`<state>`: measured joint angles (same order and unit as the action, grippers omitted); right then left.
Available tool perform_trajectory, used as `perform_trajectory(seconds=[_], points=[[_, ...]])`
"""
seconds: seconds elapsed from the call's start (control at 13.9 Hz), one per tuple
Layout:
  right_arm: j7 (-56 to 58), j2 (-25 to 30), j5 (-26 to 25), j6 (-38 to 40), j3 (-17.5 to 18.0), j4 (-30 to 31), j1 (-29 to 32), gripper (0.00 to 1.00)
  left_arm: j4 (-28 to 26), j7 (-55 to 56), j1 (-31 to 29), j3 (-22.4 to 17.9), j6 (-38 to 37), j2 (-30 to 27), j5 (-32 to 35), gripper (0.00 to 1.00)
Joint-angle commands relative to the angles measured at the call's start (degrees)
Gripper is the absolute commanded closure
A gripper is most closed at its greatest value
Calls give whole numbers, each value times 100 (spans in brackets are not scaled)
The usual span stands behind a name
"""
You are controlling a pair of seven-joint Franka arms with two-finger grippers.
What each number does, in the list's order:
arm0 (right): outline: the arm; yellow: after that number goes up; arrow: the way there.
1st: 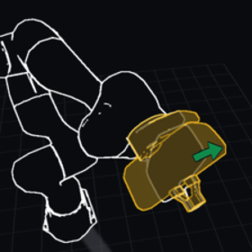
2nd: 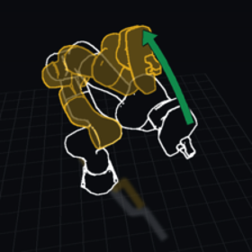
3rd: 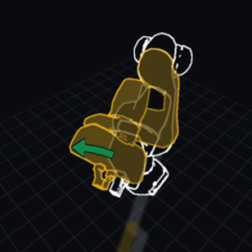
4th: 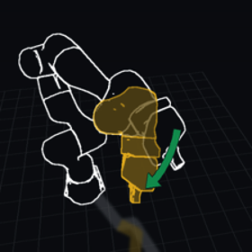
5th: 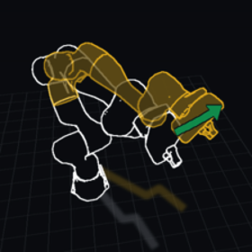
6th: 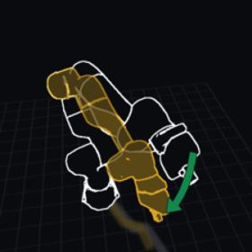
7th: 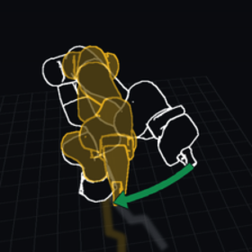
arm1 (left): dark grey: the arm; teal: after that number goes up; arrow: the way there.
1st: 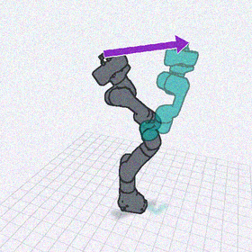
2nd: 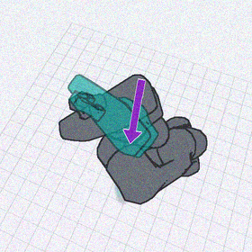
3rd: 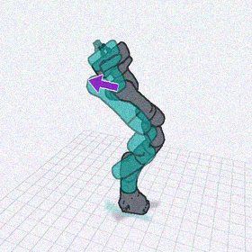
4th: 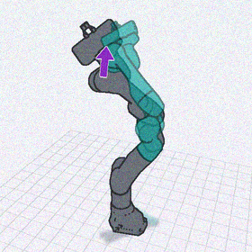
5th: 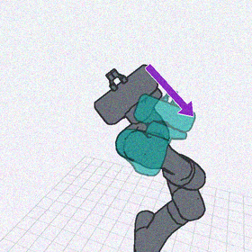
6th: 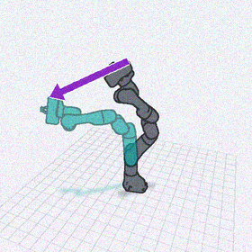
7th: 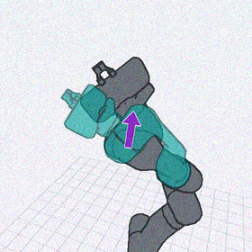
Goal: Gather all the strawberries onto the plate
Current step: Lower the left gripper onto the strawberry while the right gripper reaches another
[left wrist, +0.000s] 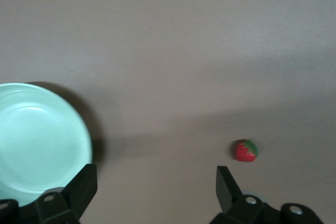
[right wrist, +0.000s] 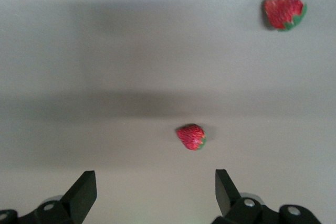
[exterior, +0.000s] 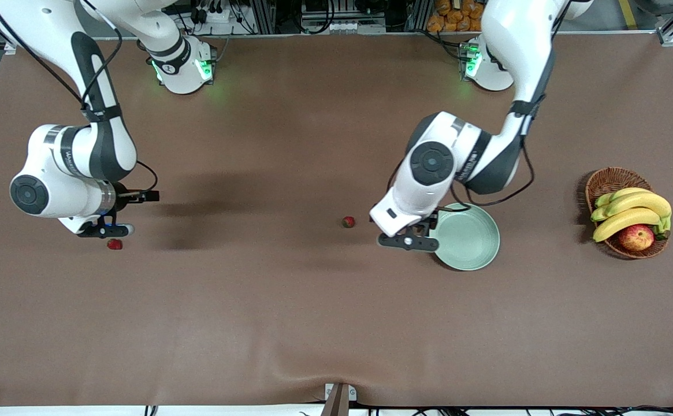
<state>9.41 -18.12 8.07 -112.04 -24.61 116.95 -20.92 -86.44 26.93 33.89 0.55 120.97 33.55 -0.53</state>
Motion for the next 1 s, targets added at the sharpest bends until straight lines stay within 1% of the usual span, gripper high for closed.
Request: perform_trajectory(seconds=[0.0,0.07,0.22,0.29,0.43,0.5,0.65,0.72,0.79,0.93], points=[[437,204,-78,-439,71,459,236,0,224,286,117,-29,391,415,141,0],[639,204,-78,-720,79,652,298,0,241,286,153,-28,470,502,141,0],[860,195,-43,-1309,80,1004,404,0,381,443,451,-28,689,757,132,0],[895,160,-43,-1521,88,1101,404,0,434,575,452,-28,804,863,123,0],[1010,90,-34,-1602,88,1146,457,0,670,629,504,15,1164,1178,71,0],[1045,37,-34,-1611,88,1137,457,0,794,646,574,33,1191,1311,-8,0],[1150,-94,-25,-1646,97,1137,448,0,795,743,662,33,1192,1364,-140,0],[1151,-156,-25,-1715,97,1137,431,0,778,752,706,33,1192,1408,-149,1],[1151,-235,-8,-1829,106,1137,430,0,778,813,759,33,1192,1461,-158,8],[1142,-446,19,-2146,115,1137,404,0,760,1032,847,33,1192,1540,-149,13]])
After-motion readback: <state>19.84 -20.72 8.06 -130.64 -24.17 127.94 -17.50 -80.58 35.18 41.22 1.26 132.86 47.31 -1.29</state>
